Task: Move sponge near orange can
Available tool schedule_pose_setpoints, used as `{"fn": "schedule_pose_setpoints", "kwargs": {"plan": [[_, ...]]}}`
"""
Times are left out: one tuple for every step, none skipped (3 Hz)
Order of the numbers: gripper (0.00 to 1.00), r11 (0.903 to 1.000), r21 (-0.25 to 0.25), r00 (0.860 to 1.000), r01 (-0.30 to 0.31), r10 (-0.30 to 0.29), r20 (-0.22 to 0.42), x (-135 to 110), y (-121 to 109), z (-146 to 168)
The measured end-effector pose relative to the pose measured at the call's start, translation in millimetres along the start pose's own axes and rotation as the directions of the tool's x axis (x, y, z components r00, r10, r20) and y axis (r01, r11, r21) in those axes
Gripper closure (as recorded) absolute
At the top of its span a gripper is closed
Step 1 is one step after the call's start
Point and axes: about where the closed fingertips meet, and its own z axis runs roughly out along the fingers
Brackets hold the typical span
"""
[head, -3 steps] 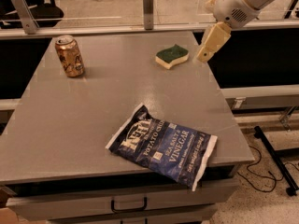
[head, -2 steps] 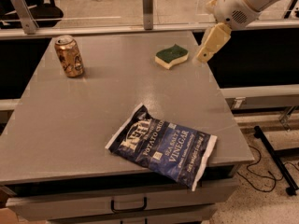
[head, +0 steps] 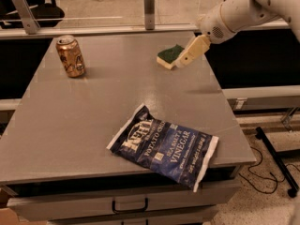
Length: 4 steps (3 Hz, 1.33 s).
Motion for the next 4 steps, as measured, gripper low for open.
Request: {"fn": "schedule_pose_setpoints", "kwargs": {"plan": [[0.0,0.9977,-0.008,0.996,-0.067,0.067,0.053,6.6,-25.3,44.9],[0.0,0.9944,-0.02,0.992,-0.103,0.104,0.07,17.4,-39.0,81.1],[0.16,0.9905,-0.017,0.989,-0.137,0.137,0.06,32.2,-48.3,96.6],[0.39,0.9866,-0.019,0.985,-0.162,0.163,0.056,40.3,-49.3,100.4]]}}
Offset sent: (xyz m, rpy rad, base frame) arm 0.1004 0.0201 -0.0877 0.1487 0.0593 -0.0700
